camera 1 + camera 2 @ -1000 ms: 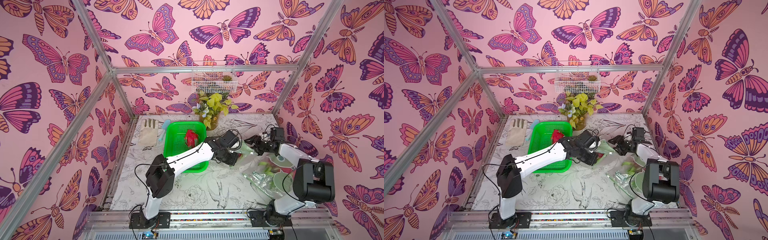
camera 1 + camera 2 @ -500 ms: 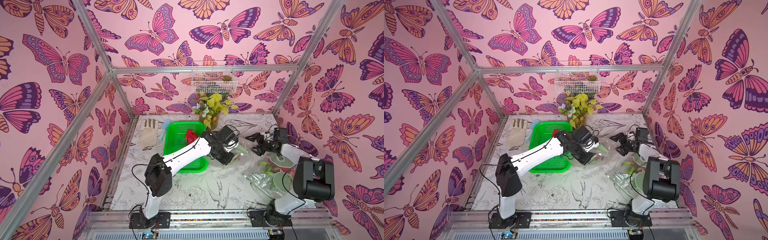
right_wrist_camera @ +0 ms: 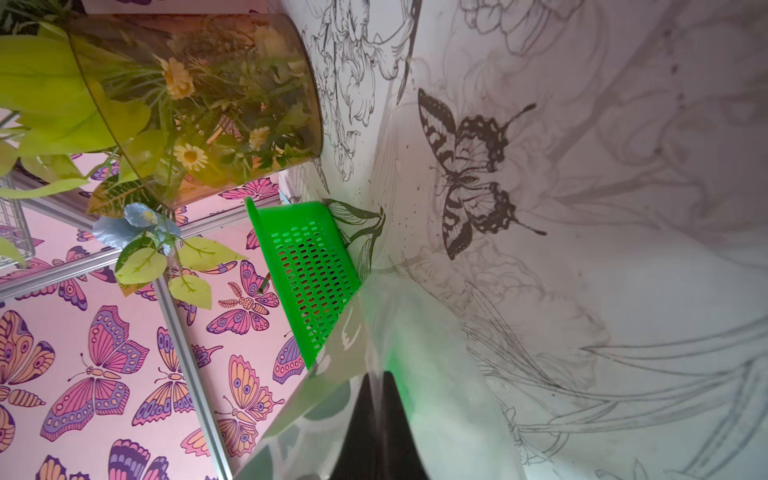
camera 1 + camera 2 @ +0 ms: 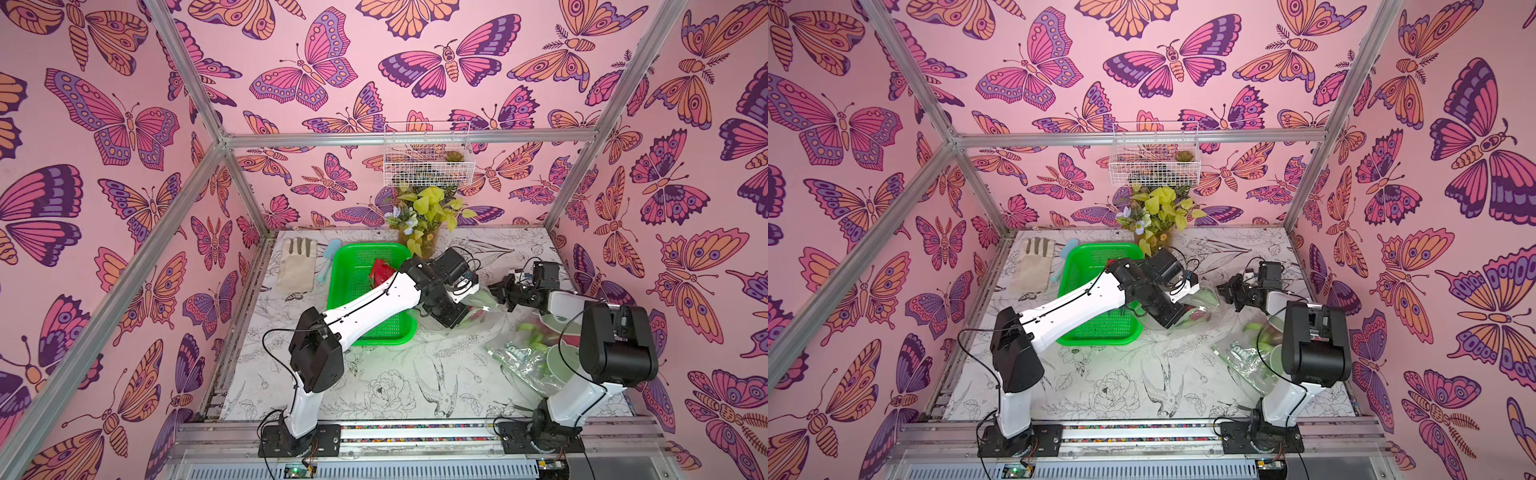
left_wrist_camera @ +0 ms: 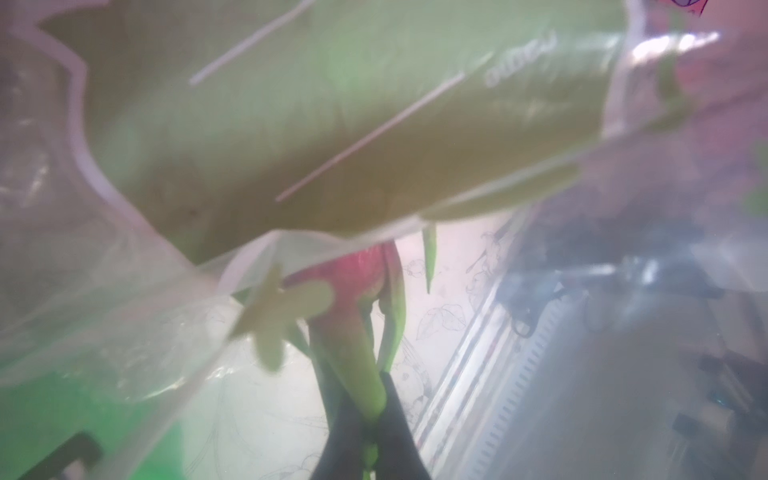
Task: Open the zip-top bag and take out the dragon fruit
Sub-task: Pick up the dragon fruit from the zipper food storage bag, then place the zipper food storage bag at the corner of the board.
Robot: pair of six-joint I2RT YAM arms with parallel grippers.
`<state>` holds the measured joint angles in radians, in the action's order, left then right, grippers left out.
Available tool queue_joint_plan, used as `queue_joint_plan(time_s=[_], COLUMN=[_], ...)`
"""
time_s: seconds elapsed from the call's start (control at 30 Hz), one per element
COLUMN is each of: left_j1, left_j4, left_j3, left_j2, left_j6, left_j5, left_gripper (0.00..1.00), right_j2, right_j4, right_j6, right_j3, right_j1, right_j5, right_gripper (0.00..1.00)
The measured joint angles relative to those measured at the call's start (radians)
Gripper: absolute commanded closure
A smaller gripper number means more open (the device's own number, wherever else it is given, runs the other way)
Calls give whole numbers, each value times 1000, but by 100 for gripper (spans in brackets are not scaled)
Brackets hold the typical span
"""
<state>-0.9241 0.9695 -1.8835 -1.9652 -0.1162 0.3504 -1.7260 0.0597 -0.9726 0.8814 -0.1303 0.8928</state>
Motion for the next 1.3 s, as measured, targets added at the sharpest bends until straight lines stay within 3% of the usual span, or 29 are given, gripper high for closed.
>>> queue_joint_plan(time_s=[0.3, 0.77, 1.3], left_j1=[35, 61, 163], left_j4=[81, 389, 479], left_j3=[-85, -365, -328], left_j2=[0, 74, 238], left_j6=[-7, 62, 53], left_j5=[-28, -87, -287], left_gripper=[100, 100, 100], right_j2=[0, -8, -94], right_j4=[-43, -217, -294], right_j6=[21, 131, 178], right_j3=[15, 249, 375], right_j1=[-44, -121, -131], right_j5=[-45, -276, -381], right_gripper=[100, 100, 100])
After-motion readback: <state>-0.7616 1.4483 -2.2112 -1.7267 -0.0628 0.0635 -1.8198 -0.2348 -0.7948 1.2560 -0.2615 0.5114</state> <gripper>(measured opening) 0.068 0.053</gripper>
